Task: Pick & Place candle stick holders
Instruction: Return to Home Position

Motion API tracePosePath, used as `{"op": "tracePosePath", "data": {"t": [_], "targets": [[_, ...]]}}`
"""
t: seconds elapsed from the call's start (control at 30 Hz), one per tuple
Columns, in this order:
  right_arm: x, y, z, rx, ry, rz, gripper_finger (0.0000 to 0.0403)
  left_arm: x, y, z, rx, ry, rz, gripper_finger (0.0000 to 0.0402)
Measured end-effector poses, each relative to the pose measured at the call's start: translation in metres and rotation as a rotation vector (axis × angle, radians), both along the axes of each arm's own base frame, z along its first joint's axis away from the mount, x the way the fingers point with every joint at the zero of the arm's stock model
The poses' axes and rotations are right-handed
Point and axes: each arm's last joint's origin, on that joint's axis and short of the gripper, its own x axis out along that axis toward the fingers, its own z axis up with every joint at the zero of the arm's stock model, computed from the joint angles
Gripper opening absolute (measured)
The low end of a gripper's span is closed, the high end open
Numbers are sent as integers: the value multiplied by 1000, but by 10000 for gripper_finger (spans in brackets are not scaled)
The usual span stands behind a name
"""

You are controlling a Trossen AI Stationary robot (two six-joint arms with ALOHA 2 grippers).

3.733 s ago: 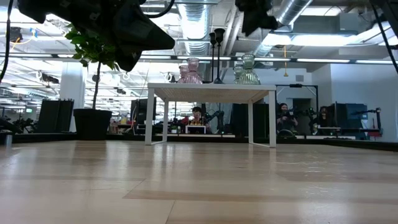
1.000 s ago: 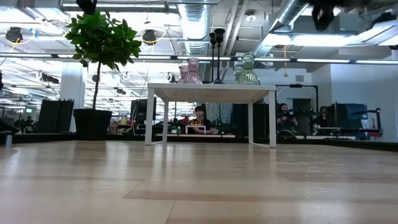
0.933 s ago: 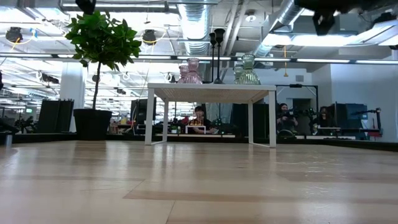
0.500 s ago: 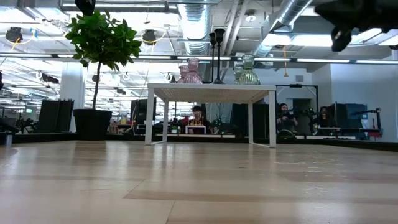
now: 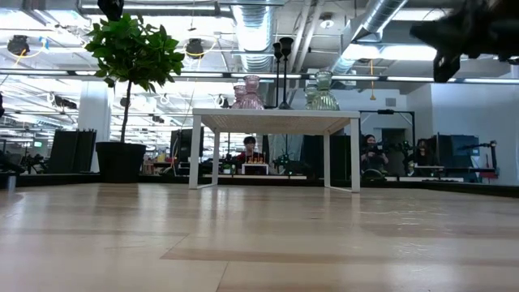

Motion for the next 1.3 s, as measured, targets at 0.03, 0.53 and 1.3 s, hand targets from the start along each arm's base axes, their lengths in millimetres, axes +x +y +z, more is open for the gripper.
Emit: {"op": "tracePosePath", "data": {"t": [0.03,0.53,1.3], "targets": [[1,0,-4,-1,2,0,0,0,0,0,0,0,0,2],[14,3,-55,-39,152,128,0,0,0,0,10,2,1,2],[15,5,-55,-68,153,182,0,-39,0,0,63,-99,-129,2]]}}
